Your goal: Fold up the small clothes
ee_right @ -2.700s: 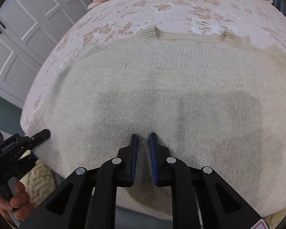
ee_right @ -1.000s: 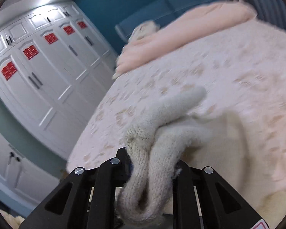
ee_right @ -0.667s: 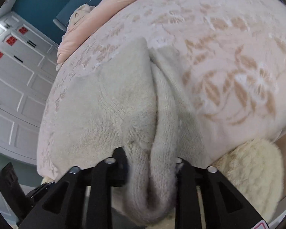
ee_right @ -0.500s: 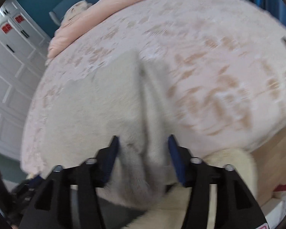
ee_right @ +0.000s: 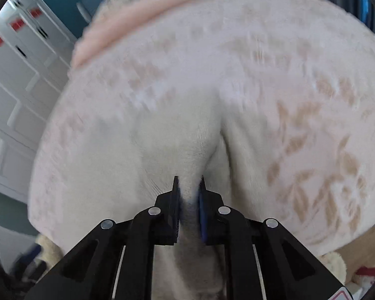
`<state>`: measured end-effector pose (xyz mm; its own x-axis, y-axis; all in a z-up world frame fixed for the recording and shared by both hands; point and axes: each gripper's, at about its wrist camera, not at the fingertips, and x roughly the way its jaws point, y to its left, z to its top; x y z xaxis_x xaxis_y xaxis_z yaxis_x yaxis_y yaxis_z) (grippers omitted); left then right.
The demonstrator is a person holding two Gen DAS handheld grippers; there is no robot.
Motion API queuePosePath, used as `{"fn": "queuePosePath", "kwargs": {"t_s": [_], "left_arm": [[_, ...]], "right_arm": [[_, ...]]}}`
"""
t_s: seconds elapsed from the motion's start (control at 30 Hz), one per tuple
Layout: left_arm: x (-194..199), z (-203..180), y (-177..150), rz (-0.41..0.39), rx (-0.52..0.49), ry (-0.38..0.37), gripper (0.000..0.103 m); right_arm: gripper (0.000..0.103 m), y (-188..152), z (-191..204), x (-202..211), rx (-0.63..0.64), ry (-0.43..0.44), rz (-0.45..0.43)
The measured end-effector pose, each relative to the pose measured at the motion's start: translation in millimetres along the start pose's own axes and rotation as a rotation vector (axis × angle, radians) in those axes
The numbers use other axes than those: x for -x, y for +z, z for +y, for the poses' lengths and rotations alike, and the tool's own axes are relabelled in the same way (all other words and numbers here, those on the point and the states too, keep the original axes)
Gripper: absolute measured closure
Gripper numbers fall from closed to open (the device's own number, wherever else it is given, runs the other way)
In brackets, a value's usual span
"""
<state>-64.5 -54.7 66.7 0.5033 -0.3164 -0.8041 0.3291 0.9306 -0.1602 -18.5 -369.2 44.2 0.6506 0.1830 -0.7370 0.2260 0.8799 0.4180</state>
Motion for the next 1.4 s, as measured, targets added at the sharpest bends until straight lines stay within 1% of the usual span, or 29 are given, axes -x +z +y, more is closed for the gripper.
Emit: {"fn": "queuePosePath", "kwargs": {"t_s": [0.07,0.1,0.13,0.17,0.2,0.23,0.27,0.3,0.33,0.37,0.4,0.43,0.5,0.57,0.6,0.67,0.7,0.77,0.83,0.9,0.93,1.0,1.07,1.1,1.13,1.2,1.27,1.33,1.4], "left_arm": [[0,-2,-1,-0.003,-0.01,0.008,0.028],[-4,-4,-1,0.01,-0.016,0.007,0.028],[-7,-5,-1,0.019,-0.018,0.005,0.028],[-9,-7,-2,0.027,-0.019,0.003,0.028],[-12,-11,-2,0.034,-0.025,-0.003,0.028],[-14,-15,-3,0.04,-0.033,-0.008,0.028],[-15,-20,-4,0.047,-0.053,-0.01,0.028],[-15,-23,-4,0.047,-0.071,-0.007,0.028],[-14,-26,-5,0.04,-0.087,-0.001,0.026],[-12,-27,-6,0.031,-0.099,0.016,0.024],[-12,-27,-6,0.027,-0.098,0.022,0.021],[-12,-26,-7,0.025,-0.091,0.022,0.02],[-17,-23,-6,0.04,-0.073,0.029,0.02],[-21,-21,-5,0.056,-0.062,0.039,0.02],[-22,-19,-6,0.061,-0.056,0.046,0.02],[-24,-17,-6,0.07,-0.047,0.066,0.02],[-24,-15,-7,0.075,-0.043,0.078,0.02],[-23,-12,-7,0.078,-0.035,0.094,0.02],[-23,-6,-9,0.082,-0.026,0.108,0.02],[-23,0,-9,0.082,-0.006,0.116,0.02],[-23,3,-10,0.085,0.008,0.115,0.02],[-26,7,-10,0.092,0.031,0.107,0.02],[-25,8,-10,0.091,0.032,0.11,0.02],[-22,8,-11,0.084,0.03,0.111,0.02],[-21,8,-11,0.079,0.028,0.113,0.02],[-15,10,-12,0.065,0.021,0.123,0.02],[-12,14,-12,0.056,0.026,0.125,0.02],[-11,19,-12,0.058,0.048,0.123,0.02],[-13,24,-12,0.062,0.073,0.111,0.02]], "right_arm": [[0.095,3,-2,25,0.007,-0.024,-0.075],[0.095,1,-7,25,0.0,-0.034,-0.082],[0.095,-4,-19,12,-0.008,-0.072,-0.043],[0.094,-11,-30,-12,0.01,-0.119,0.043],[0.093,-21,-40,-39,0.035,-0.161,0.155],[0.093,-30,-47,-49,0.03,-0.156,0.162],[0.093,-29,-46,-40,0.015,-0.138,0.127],[0.092,-24,-43,-30,0.0,-0.119,0.118],[0.091,-18,-37,-11,-0.016,-0.124,0.077],[0.083,-15,-29,7,-0.013,-0.131,0.025],[0.081,-13,-17,25,0.013,-0.117,-0.023],[0.081,-12,0,39,0.049,-0.079,-0.049],[0.081,-16,25,54,0.102,-0.007,-0.059],[0.082,-32,51,42,0.149,0.07,0.019],[0.083,-44,58,29,0.171,0.083,0.069],[0.083,-78,65,-20,0.22,0.047,0.22],[0.084,-96,64,-47,0.23,0.012,0.278],[0.086,-96,66,-46,0.193,0.013,0.249],[0.084,-80,75,-26,0.16,0.023,0.23],[0.084,-72,86,-5,0.174,0.079,0.175],[0.084,-70,94,-1,0.187,0.105,0.178],[0.084,-74,100,-13,0.206,0.11,0.213],[0.084,-93,101,-51,0.24,0.066,0.308],[0.087,-101,96,-65,0.227,0.077,0.315],[0.088,-99,93,-63,0.195,0.095,0.296],[0.089,-90,93,-51,0.143,0.108,0.294],[0.088,-79,86,-18,0.108,0.087,0.196],[0.079,-69,66,17,0.098,-0.005,0.072],[0.05,-66,37,35,0.055,-0.092,0.023]]}}
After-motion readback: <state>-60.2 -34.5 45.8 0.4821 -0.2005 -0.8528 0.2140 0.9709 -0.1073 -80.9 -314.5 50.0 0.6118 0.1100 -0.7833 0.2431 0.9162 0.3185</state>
